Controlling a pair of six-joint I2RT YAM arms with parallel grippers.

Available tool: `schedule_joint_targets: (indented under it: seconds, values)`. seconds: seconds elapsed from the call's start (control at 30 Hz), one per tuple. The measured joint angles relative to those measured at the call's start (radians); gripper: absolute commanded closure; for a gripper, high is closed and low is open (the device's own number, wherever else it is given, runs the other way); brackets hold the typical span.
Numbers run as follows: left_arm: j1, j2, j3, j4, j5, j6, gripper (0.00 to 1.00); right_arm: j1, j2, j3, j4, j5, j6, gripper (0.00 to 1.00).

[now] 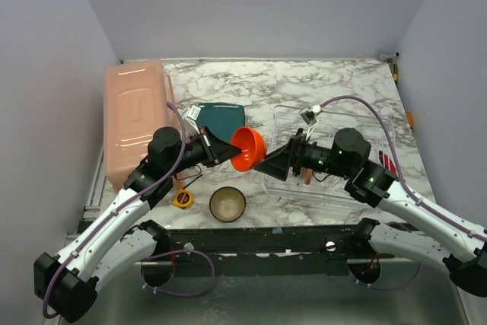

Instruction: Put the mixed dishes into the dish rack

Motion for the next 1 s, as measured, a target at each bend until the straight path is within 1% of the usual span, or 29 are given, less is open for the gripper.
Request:
schedule_joint_targets:
  seconds: [0.33, 0.7, 1.0]
  values:
    - [-0.001, 0.0, 0.0, 0.005, 0.018, 0.0, 1.0, 0.0, 0.002, 0.005, -0.061, 0.049, -0.013, 0.08]
    - [-0.002, 0.024, 0.0, 0.0, 0.019, 0.0, 1.0, 0.0, 0.034, 0.013, 0.0, 0.026, 0.007, 0.05]
    - [-0.001, 0.042, 0.001, -0.018, 0.013, 0.008, 1.0, 0.0, 0.061, 0.013, 0.011, 0.054, 0.059, 0.19]
